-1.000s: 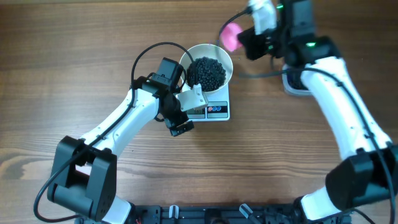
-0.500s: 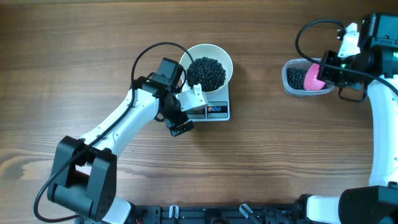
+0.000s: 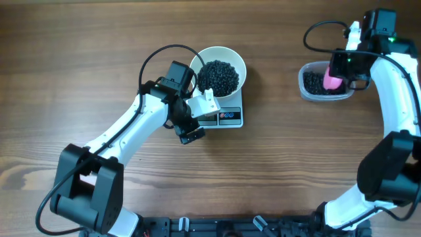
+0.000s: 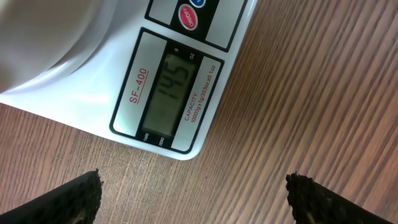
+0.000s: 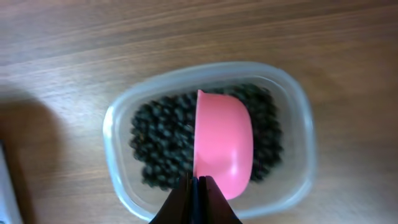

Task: Scoop item into bowl and weigh 150g on scale
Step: 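Move the scoop with the right gripper back into the bean tub, then scoop a small amount of beans with the right gripper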

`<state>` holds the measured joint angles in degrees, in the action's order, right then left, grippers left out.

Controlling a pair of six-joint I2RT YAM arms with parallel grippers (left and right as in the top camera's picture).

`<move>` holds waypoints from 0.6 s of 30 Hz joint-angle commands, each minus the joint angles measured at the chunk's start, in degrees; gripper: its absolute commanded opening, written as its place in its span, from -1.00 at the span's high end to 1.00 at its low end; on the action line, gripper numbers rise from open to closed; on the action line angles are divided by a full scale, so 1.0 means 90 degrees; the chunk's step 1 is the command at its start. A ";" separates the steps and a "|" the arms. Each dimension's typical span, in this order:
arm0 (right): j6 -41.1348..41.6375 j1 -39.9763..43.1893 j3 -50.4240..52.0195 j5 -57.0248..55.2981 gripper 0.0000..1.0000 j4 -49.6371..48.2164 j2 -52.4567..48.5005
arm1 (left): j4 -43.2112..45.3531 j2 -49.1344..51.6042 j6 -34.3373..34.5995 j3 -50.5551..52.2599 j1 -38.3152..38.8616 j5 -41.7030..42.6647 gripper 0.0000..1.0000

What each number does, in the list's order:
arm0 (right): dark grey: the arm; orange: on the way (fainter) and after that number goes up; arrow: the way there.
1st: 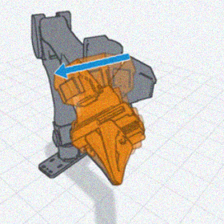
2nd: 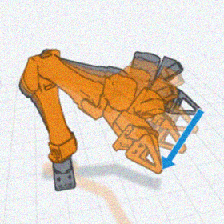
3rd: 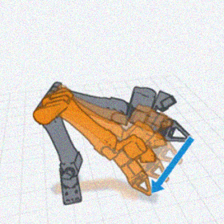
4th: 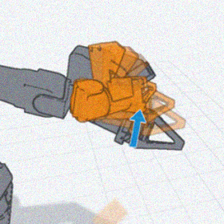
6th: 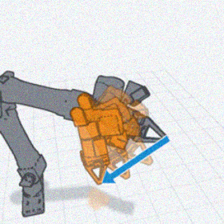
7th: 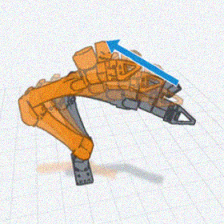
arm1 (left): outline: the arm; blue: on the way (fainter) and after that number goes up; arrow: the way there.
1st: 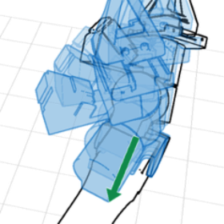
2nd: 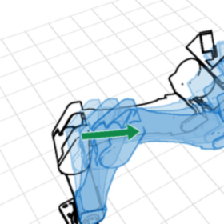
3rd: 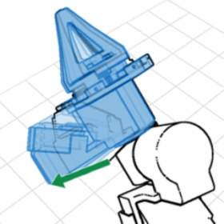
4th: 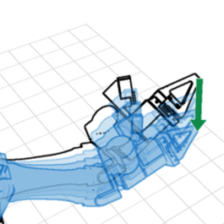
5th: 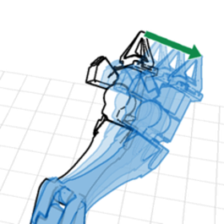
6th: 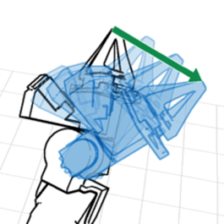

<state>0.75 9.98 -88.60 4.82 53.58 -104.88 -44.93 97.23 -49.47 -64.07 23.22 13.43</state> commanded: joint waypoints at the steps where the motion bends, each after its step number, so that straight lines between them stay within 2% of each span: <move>1: 0.0102 0.0007 0.0015 0.0814 0.91 -0.0097 -0.0381 | -0.0002 0.0049 -0.0124 0.0027 -0.0017 0.0124 -1.00; 5: 0.0316 0.0007 0.0015 0.1144 0.91 -0.0097 -0.0435 | -0.0002 0.0049 -0.0124 0.0027 -0.0017 0.0124 -1.00; 10: 0.0529 0.0007 0.0015 0.0821 0.91 -0.0648 -0.0454 | -0.0002 0.0049 -0.0124 0.0027 -0.0017 0.0124 -1.00; 14: 0.0770 -0.0005 0.0015 0.2259 0.91 -0.0148 -0.0454 | -0.0002 0.0049 -0.0124 0.0027 -0.0017 0.0124 -1.00; 18: 0.0770 0.0056 0.0012 0.1984 0.91 0.0097 -0.0454 | -0.0002 0.0049 -0.0124 0.0027 -0.0015 0.0124 -1.00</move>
<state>6.44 10.20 -88.33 20.14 53.21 -107.81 -44.91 97.23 -49.47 -64.07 23.22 13.43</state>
